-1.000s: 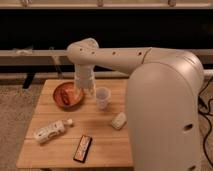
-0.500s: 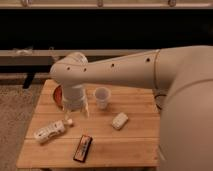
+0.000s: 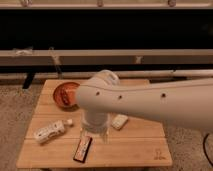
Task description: Move the arm in a circular motion
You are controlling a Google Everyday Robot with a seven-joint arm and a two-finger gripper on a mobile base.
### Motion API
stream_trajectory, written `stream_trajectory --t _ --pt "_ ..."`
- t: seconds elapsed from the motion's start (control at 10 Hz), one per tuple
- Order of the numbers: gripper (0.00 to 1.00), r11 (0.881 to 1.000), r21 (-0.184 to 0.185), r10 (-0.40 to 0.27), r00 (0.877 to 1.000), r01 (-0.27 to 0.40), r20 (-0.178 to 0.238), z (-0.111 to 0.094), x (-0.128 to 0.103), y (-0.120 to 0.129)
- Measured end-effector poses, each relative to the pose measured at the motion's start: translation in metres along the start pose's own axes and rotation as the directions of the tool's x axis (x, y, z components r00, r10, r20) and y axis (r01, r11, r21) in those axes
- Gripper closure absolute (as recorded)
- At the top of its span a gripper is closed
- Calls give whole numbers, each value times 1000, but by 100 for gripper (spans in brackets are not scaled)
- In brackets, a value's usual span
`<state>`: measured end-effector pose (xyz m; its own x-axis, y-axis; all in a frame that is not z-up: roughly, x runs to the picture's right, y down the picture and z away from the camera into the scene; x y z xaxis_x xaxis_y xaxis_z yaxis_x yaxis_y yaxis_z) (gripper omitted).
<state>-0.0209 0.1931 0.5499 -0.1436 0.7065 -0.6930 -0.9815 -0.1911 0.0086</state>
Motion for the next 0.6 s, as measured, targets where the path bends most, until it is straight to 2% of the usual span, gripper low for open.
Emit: stream_trajectory --t 0.3,0.4,0.6 --pt "35 993 -7 116 993 -115 24 -13 2 -63" --pt "35 987 -3 162 986 -162 33 -20 -12 -97" --pt "35 983 9 184 982 -185 37 -21 -41 -128"
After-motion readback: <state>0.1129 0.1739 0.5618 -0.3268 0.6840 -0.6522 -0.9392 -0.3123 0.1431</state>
